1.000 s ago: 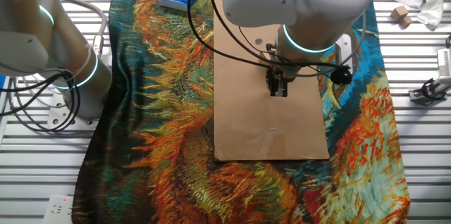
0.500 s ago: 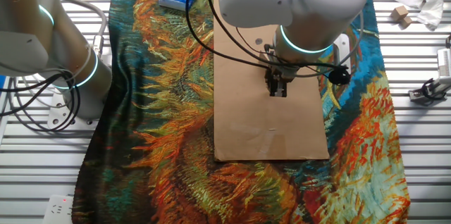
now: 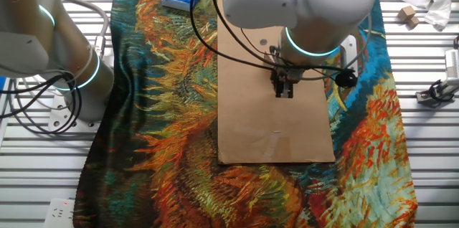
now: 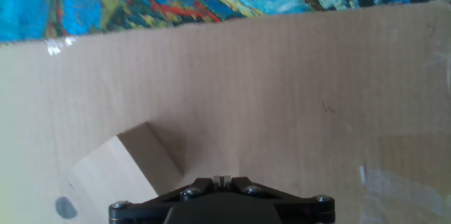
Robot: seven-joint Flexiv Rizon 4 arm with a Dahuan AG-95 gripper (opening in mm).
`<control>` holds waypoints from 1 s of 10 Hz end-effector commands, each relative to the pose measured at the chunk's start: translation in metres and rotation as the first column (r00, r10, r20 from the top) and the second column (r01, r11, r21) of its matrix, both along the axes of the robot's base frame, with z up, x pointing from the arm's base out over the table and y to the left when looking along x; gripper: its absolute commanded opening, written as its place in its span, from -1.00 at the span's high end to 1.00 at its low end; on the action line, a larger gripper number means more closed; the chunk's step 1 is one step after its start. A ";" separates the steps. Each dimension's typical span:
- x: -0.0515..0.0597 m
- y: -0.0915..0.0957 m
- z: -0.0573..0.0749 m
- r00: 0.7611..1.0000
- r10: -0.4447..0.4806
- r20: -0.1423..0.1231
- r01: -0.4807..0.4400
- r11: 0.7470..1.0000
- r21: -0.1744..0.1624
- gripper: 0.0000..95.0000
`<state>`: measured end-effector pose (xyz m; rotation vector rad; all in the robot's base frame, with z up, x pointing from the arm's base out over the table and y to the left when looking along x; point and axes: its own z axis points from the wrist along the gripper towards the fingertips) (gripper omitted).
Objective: Use the gripper to push the small block from left to right
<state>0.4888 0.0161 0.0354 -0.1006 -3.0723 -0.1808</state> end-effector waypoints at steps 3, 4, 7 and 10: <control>0.016 0.020 0.004 0.999 -0.037 -0.036 0.036 0.999 -0.007 1.00; 0.019 0.024 0.004 0.998 -0.043 -0.038 0.043 0.999 -0.007 1.00; 0.027 0.036 0.005 0.997 -0.060 -0.042 0.060 0.998 -0.001 1.00; 0.033 0.045 0.003 0.996 -0.079 -0.045 0.080 0.997 0.009 1.00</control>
